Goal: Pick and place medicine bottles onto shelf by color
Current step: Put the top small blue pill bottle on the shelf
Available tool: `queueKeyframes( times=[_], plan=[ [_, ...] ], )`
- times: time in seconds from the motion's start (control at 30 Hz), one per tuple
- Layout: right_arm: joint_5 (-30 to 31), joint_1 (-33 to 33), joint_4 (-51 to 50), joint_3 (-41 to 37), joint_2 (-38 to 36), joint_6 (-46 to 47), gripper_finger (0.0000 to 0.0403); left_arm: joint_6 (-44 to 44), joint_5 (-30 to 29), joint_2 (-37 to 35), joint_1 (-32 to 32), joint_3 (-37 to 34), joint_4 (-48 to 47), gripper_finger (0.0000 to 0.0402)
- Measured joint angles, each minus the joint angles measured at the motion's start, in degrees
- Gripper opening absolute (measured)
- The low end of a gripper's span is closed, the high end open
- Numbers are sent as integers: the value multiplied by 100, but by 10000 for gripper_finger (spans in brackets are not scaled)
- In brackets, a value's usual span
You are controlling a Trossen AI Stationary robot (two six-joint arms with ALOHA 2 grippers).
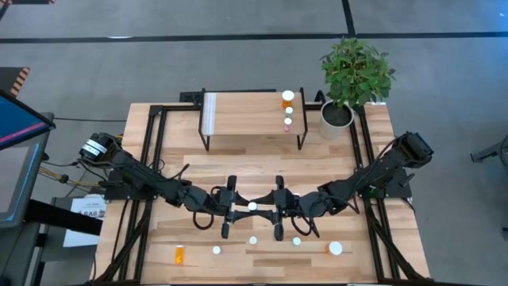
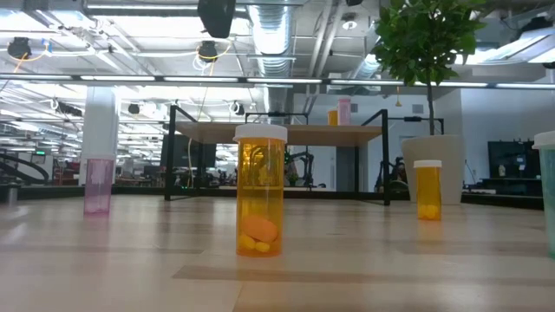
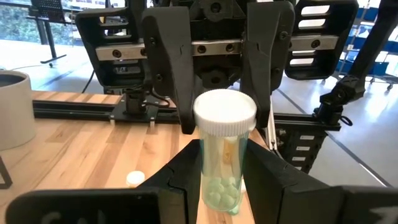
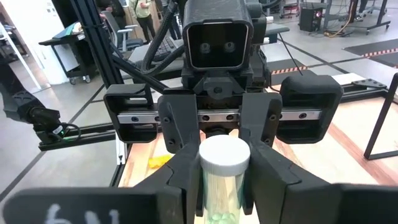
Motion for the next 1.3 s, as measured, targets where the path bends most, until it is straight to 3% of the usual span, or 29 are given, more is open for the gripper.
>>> queueKeyframes(
  times=[0.37, 0.73, 0.97, 1.3],
  plan=[
    [0, -1, -6, 0, 0, -4, 129, -36, 1, 0, 0, 0, -25, 92],
    [8, -20, 10, 0, 0, -26, 131, -164, -212, -69, -2, -2, -243, 191],
    [28, -208, -1, 0, -48, -62, 133, -101, -532, -587, -71, -4, -1085, 228],
    [48, -711, -10, 2, -415, -529, 134, 100, -1984, -1709, -636, -649, -1511, 231]
  ],
)
